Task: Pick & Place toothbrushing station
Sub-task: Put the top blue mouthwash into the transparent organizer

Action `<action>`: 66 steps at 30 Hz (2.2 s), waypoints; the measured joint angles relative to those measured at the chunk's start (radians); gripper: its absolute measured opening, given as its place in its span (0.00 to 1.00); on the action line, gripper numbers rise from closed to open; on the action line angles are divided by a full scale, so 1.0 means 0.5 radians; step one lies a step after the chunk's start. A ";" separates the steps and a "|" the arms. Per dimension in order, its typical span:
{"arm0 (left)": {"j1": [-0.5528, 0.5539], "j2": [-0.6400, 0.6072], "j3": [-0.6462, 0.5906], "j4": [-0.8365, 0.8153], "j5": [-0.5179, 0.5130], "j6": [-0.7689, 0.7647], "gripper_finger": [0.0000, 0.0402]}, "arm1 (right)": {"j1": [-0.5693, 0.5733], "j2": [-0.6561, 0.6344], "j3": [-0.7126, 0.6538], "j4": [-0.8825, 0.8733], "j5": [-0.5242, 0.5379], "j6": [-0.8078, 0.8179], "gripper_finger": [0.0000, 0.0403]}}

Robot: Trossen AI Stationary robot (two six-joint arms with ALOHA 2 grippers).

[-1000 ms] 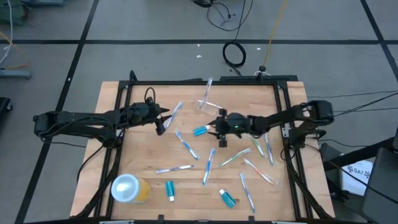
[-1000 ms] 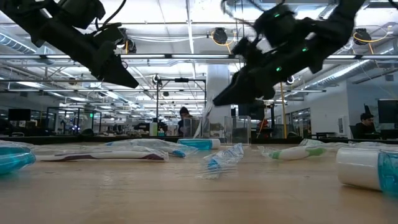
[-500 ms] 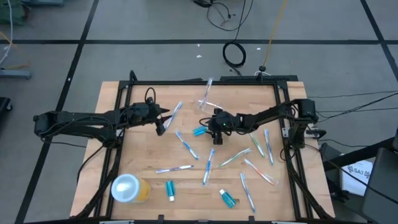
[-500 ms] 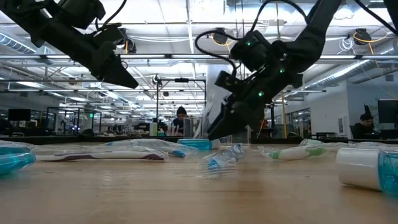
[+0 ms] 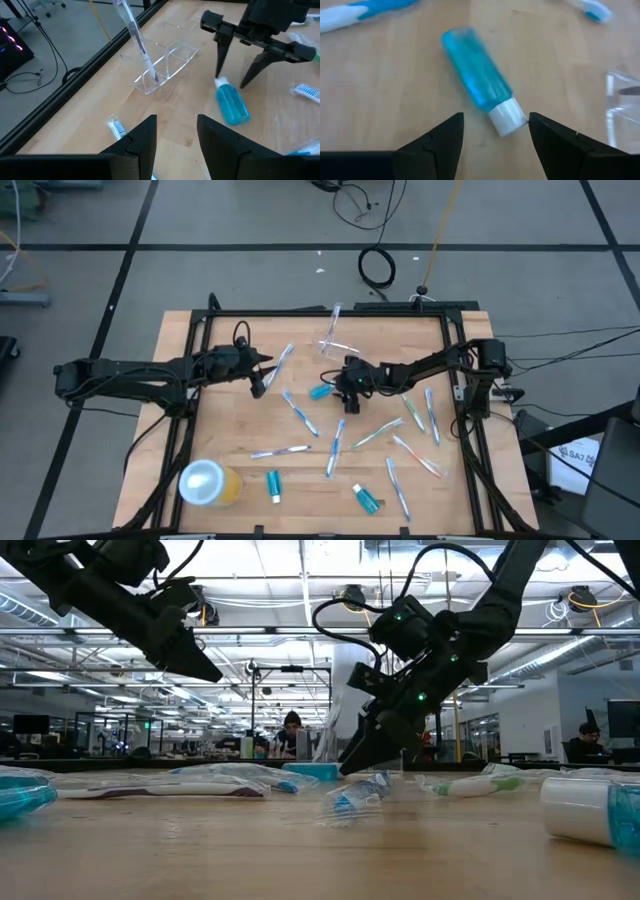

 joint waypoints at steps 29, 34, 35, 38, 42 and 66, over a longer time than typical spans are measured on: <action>0.000 0.000 0.000 0.001 -0.001 -0.028 0.37 | 0.439 -0.002 0.149 0.198 0.569 0.856 0.54; 0.000 0.000 0.000 0.001 -0.001 -0.050 0.37 | 0.515 -0.002 0.411 -0.285 0.784 0.952 0.54; 0.000 0.000 0.000 0.001 -0.001 -0.050 0.37 | 0.519 -0.002 0.438 -0.350 0.783 0.964 0.54; 0.000 0.000 0.000 0.001 -0.001 -0.051 0.37 | 0.526 -0.002 0.447 -0.430 0.789 1.043 0.54; 0.000 0.000 0.000 0.001 -0.002 -0.054 0.37 | 0.525 -0.002 0.407 -0.432 0.841 1.131 0.54; 0.000 0.000 0.000 -0.006 -0.003 -0.053 0.37 | 0.461 0.295 0.378 -0.244 0.819 1.263 0.52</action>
